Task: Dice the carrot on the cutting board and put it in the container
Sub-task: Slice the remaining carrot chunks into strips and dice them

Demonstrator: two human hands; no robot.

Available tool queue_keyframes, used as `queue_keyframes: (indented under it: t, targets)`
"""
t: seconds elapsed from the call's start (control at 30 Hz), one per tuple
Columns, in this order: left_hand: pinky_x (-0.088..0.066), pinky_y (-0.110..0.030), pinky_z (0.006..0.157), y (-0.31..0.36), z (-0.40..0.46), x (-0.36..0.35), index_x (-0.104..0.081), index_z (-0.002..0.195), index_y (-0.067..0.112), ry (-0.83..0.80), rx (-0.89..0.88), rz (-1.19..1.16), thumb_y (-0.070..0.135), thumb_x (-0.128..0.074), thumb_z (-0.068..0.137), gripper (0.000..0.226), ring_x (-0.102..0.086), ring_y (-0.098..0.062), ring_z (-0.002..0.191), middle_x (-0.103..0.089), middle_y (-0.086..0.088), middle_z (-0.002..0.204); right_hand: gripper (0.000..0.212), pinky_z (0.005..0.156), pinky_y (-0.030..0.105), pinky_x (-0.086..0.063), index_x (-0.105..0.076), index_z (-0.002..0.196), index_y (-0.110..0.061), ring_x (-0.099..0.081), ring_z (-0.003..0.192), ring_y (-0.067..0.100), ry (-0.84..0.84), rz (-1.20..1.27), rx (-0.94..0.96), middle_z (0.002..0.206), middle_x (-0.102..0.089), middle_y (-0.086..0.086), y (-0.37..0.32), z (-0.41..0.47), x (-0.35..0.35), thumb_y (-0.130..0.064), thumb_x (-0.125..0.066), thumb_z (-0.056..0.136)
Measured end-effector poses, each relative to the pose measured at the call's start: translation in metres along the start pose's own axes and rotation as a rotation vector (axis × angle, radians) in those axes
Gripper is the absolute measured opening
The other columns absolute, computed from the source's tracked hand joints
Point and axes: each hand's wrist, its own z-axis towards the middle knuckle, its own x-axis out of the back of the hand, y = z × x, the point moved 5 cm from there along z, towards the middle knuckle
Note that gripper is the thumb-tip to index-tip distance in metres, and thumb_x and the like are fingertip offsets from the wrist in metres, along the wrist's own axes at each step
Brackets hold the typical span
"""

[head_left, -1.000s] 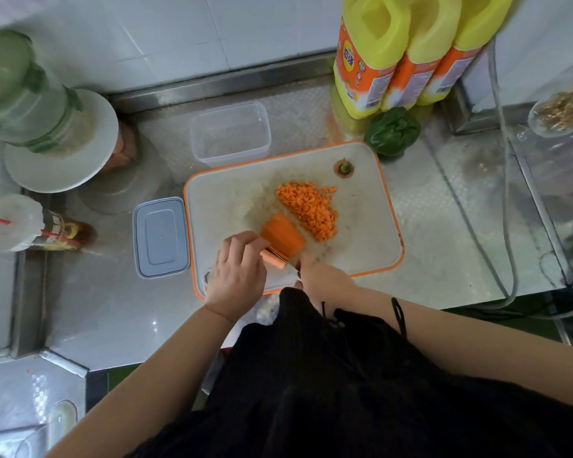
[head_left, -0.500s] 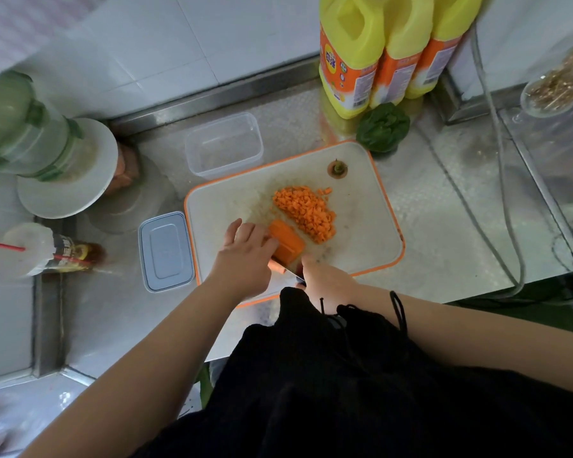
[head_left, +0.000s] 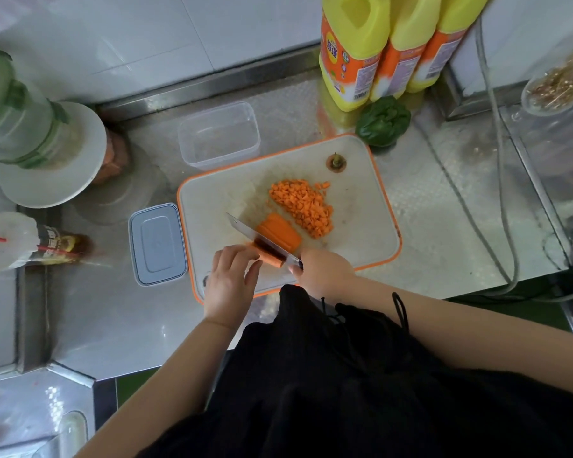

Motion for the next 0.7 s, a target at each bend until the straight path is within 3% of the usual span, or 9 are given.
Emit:
queue_keyframes:
  t: [0.1, 0.17, 0.27, 0.37, 0.53, 0.7]
  targets:
    - [-0.052, -0.038, 0.068, -0.003, 0.003, -0.014, -0.065, 0.1, 0.009, -0.014, 0.058, -0.021, 0.024, -0.069, 0.086, 0.021, -0.049, -0.025, 0.101, -0.056, -0.011, 0.108, 0.022, 0.066, 0.033, -0.037, -0.044, 0.085, -0.015, -0.048, 0.074, 0.022, 0.011, -0.012, -0.013, 0.067, -0.04, -0.004, 0.0, 0.002, 0.001, -0.03, -0.041, 0.1]
    - [-0.053, -0.04, 0.074, -0.009, 0.005, -0.021, -0.059, 0.104, 0.01, -0.037, 0.114, -0.098, 0.018, -0.078, 0.08, 0.031, -0.051, -0.028, 0.1, -0.047, -0.01, 0.114, 0.019, 0.065, 0.033, -0.037, -0.044, 0.084, -0.015, -0.049, 0.074, 0.023, 0.024, -0.024, -0.014, 0.07, -0.043, -0.002, -0.001, 0.003, 0.0, -0.027, -0.041, 0.099]
    - [-0.057, -0.047, 0.071, -0.017, 0.007, -0.028, -0.048, 0.109, 0.02, -0.112, 0.175, -0.195, 0.017, -0.081, 0.077, 0.046, -0.06, -0.032, 0.093, -0.039, -0.005, 0.12, 0.019, 0.063, 0.033, -0.036, -0.043, 0.083, -0.015, -0.049, 0.072, 0.023, 0.059, -0.032, -0.022, 0.069, -0.042, -0.003, -0.002, 0.005, -0.002, -0.027, -0.04, 0.099]
    - [-0.057, -0.05, 0.064, -0.016, 0.006, -0.031, -0.043, 0.109, 0.021, -0.103, 0.118, -0.173, 0.013, -0.08, 0.076, 0.05, -0.06, -0.035, 0.087, -0.035, -0.002, 0.118, 0.022, 0.062, 0.033, -0.036, -0.044, 0.084, -0.016, -0.047, 0.071, 0.021, 0.077, -0.038, -0.017, 0.068, -0.041, -0.004, -0.002, 0.005, -0.006, -0.03, -0.039, 0.1]
    - [-0.056, -0.046, 0.053, -0.014, 0.011, -0.032, -0.043, 0.112, 0.019, 0.007, 0.009, -0.134, 0.032, -0.053, 0.086, 0.031, -0.06, -0.038, 0.087, -0.035, -0.003, 0.114, 0.024, 0.062, 0.034, -0.038, -0.047, 0.088, -0.014, -0.049, 0.071, 0.023, 0.103, -0.082, -0.013, 0.069, -0.041, -0.003, -0.002, 0.008, 0.0, -0.033, -0.038, 0.1]
    - [-0.056, -0.042, 0.061, -0.012, 0.016, -0.035, -0.053, 0.1, 0.016, 0.125, -0.143, -0.035, 0.022, -0.058, 0.09, 0.013, -0.053, -0.03, 0.1, -0.048, -0.004, 0.11, 0.026, 0.063, 0.034, -0.039, -0.053, 0.093, -0.011, -0.051, 0.073, 0.023, 0.159, -0.057, -0.022, 0.073, -0.044, -0.001, -0.002, 0.011, 0.003, -0.032, -0.04, 0.1]
